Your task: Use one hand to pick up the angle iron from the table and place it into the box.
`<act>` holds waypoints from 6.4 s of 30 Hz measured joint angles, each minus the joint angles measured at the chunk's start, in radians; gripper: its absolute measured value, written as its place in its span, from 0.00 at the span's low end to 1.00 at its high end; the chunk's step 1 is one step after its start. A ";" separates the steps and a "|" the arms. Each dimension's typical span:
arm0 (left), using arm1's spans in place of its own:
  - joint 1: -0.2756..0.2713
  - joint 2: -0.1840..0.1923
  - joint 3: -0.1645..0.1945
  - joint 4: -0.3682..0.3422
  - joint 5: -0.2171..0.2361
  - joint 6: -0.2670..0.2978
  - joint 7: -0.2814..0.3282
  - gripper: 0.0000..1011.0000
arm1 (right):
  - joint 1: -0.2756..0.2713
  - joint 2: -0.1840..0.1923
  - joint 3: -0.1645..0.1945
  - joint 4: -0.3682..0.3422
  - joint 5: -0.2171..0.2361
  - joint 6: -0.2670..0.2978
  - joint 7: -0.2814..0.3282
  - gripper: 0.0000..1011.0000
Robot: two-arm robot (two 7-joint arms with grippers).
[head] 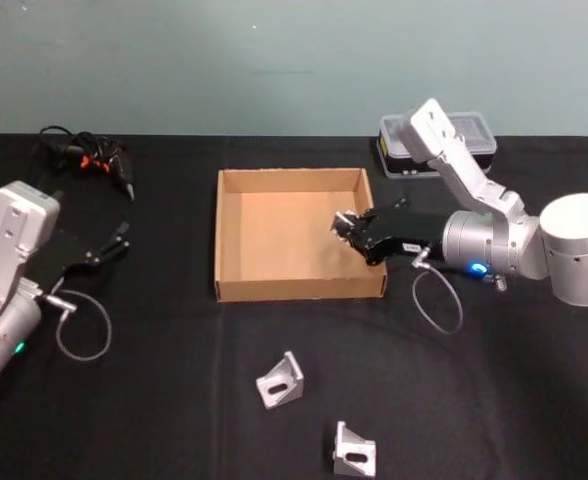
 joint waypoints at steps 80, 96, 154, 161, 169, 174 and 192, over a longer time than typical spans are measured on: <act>0.000 0.000 0.000 0.000 0.000 0.000 0.000 1.00 | -0.345 0.455 0.057 -0.579 0.204 0.004 0.274 0.99; 0.000 0.000 0.000 0.000 0.000 0.000 0.000 1.00 | -0.274 0.453 -0.070 -0.536 0.157 0.037 0.347 0.99; 0.000 0.000 0.000 0.000 0.000 0.000 0.000 1.00 | -0.111 0.301 -0.257 -0.314 0.108 -0.001 0.368 0.99; 0.000 0.000 0.000 0.000 0.000 0.000 0.000 1.00 | -0.110 0.293 -0.261 -0.306 0.108 -0.003 0.363 0.88; 0.000 0.000 0.000 0.000 0.000 0.000 0.000 1.00 | -0.110 0.292 -0.263 -0.305 0.108 -0.004 0.363 0.67; 0.000 0.000 0.000 0.000 0.000 0.000 0.000 1.00 | -0.112 0.293 -0.264 -0.305 0.108 -0.004 0.361 0.53; 0.000 0.000 0.000 0.000 0.000 0.000 0.000 1.00 | -0.159 0.369 -0.164 -0.421 0.141 -0.018 0.252 0.45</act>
